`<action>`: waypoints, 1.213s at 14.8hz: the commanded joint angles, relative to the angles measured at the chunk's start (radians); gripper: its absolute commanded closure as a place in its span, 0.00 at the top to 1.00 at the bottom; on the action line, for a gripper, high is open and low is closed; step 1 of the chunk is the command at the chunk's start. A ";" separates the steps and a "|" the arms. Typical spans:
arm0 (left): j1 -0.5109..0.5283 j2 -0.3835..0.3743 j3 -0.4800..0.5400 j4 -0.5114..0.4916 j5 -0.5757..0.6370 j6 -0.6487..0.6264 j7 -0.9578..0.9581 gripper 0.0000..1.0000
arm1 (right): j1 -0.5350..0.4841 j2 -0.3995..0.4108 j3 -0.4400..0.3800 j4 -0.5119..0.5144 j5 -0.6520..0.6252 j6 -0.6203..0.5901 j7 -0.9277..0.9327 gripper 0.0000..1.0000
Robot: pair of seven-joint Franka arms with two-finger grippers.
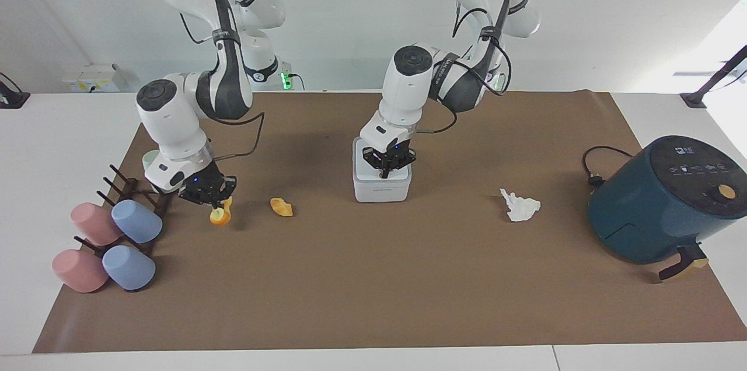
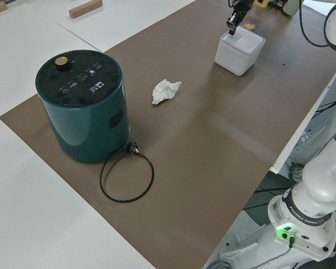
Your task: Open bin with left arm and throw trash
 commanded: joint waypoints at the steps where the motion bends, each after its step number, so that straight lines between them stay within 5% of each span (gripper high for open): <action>1: -0.030 0.008 0.015 -0.064 0.009 0.040 0.004 0.00 | -0.003 -0.064 0.020 0.018 0.016 -0.092 0.077 0.00; 9: 0.057 -0.144 0.015 0.009 -0.034 -0.165 0.023 0.00 | -0.003 -0.081 0.061 0.195 0.014 -0.297 0.193 0.00; 15: 0.262 -0.222 0.019 -0.008 -0.035 -0.293 0.231 0.00 | 0.001 -0.070 0.242 0.200 0.016 -0.218 0.569 0.00; 16: 0.304 -0.230 0.019 -0.028 -0.035 -0.288 0.269 0.35 | 0.024 -0.063 0.264 0.200 0.016 -0.184 0.630 0.00; 17: 0.339 -0.241 0.019 -0.062 -0.035 -0.276 0.291 0.85 | 0.059 -0.046 0.265 0.200 0.017 -0.154 0.692 0.00; 18: 0.364 -0.250 0.021 -0.102 -0.035 -0.253 0.314 1.00 | 0.102 -0.032 0.265 0.194 0.017 -0.120 0.750 0.00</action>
